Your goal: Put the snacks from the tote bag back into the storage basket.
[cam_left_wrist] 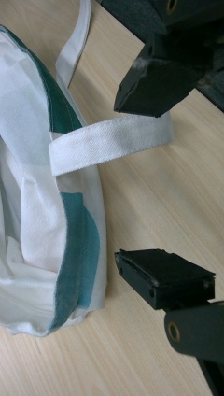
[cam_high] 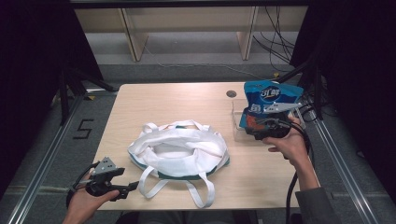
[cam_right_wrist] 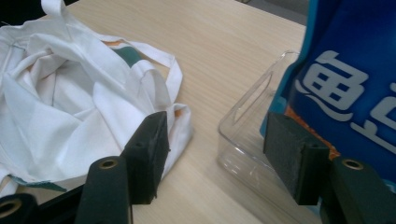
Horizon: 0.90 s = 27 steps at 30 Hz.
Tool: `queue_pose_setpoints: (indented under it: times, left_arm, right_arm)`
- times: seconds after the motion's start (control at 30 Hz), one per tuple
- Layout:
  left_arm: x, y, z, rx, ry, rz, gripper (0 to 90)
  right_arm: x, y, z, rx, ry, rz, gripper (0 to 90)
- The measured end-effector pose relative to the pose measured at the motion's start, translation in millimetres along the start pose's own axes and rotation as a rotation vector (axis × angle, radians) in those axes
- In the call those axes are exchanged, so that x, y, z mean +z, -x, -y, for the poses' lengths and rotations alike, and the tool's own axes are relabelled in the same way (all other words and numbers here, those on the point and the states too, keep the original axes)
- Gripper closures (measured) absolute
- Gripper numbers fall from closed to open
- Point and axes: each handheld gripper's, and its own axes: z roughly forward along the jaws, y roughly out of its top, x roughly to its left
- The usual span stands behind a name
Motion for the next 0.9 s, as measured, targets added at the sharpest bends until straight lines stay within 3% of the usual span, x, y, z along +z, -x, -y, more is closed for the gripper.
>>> queue_pose_setpoints:
  times: [0.37, 0.4, 0.43, 0.57, 0.6, 0.67, 0.77, 0.83, 0.9]
  left_arm:
    - [-0.3, 0.0, 0.0, 0.0, 0.001, -0.001, 22.6]
    - [0.6, 0.8, 0.5, -0.008, 0.02, -0.01, 22.6]
    - [0.4, 0.6, 0.4, -0.007, 0.019, -0.009, 22.6]
    - [-0.1, 0.2, -0.1, -0.003, 0.002, -0.001, 22.6]
    - [-0.3, 0.4, -0.1, -0.002, 0.0, -0.005, 22.6]
    - [-0.3, 0.0, -0.1, -0.001, 0.001, -0.002, 22.6]
    - [0.2, 0.6, 0.4, -0.008, 0.019, -0.011, 22.6]
    - [0.4, 0.8, 0.5, -0.007, 0.018, -0.01, 22.6]
    - [0.2, 0.8, 0.3, -0.006, 0.018, -0.01, 22.6]
  right_arm:
    - [13.4, -23.3, 3.3, -0.056, -0.027, -0.014, 40.9]
    - [14.2, -27.5, 4.3, -0.029, -0.018, -0.013, 40.9]
    - [14.2, -26.6, 4.3, -0.053, -0.021, -0.019, 40.7]
    - [14.9, -33.4, 8.4, -0.043, -0.038, -0.032, 40.5]
    - [16.0, -33.2, 9.6, -0.068, -0.036, -0.031, 40.4]
    - [17.3, -37.3, 12.1, -0.049, -0.045, -0.042, 40.1]
    - [20.7, -40.5, 16.6, -0.07, -0.027, -0.042, 39.7]
    - [21.9, -45.3, 21.1, -0.044, -0.018, -0.061, 39.6]
    - [22.7, -46.9, 26.1, -0.05, -0.02, -0.078, 39.6]
